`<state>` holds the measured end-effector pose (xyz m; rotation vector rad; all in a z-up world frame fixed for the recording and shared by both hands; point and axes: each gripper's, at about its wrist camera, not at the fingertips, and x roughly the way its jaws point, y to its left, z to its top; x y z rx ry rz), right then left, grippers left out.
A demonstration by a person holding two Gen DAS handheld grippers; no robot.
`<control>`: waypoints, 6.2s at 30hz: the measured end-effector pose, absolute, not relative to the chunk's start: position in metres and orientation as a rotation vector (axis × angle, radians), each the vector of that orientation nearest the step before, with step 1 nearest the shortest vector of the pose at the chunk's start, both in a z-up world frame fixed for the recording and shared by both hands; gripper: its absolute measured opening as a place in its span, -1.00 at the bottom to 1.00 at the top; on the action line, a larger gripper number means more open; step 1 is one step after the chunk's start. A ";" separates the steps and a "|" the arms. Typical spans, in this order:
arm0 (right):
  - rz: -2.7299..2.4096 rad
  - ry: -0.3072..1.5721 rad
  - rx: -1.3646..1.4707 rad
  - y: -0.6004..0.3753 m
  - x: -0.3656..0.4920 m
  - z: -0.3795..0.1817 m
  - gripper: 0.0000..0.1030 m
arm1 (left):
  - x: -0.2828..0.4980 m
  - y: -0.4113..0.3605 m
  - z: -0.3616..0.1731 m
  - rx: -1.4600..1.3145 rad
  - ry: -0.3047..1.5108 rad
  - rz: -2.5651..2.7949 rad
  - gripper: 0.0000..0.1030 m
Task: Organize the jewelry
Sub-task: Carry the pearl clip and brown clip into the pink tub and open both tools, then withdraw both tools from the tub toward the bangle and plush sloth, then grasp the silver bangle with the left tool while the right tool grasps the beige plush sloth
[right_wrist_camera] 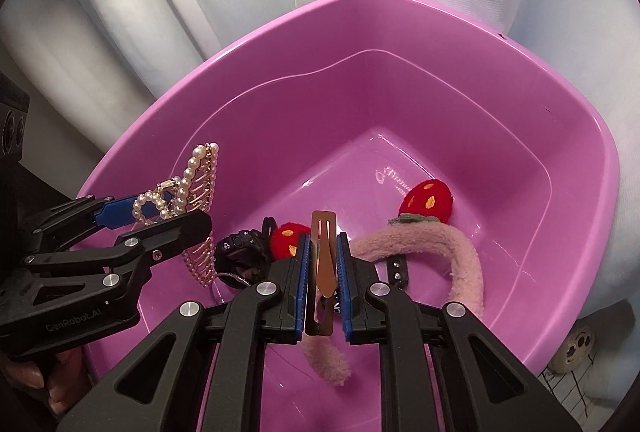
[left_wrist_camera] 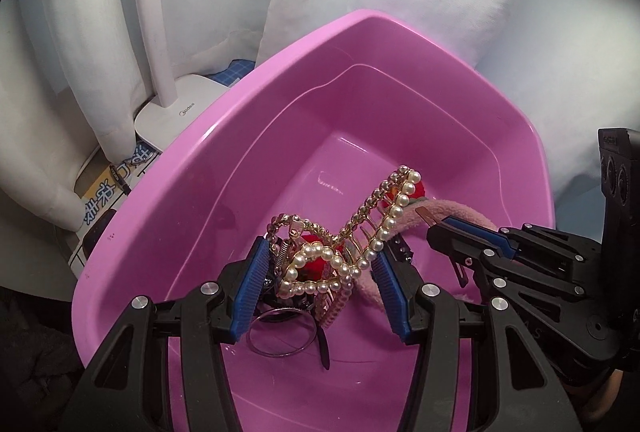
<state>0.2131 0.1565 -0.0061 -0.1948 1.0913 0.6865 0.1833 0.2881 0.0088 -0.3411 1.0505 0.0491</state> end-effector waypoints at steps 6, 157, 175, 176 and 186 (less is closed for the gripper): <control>0.675 1.088 -0.218 0.161 0.216 -0.010 -0.46 | 0.183 0.291 0.008 -0.367 1.072 0.052 0.16; 0.749 0.758 -0.437 -0.139 0.258 -0.152 0.28 | 0.163 -0.047 -0.159 -0.344 0.967 0.562 0.89; 0.802 0.749 -0.339 -0.125 0.290 -0.145 0.16 | 0.153 -0.036 -0.152 -0.308 0.896 0.513 0.02; 0.804 0.749 -0.331 -0.125 0.291 -0.145 0.15 | 0.151 -0.036 -0.152 -0.310 0.894 0.510 0.02; 0.800 0.741 -0.259 -0.163 0.265 -0.133 0.14 | 0.132 -0.035 -0.121 -0.316 0.821 0.488 0.02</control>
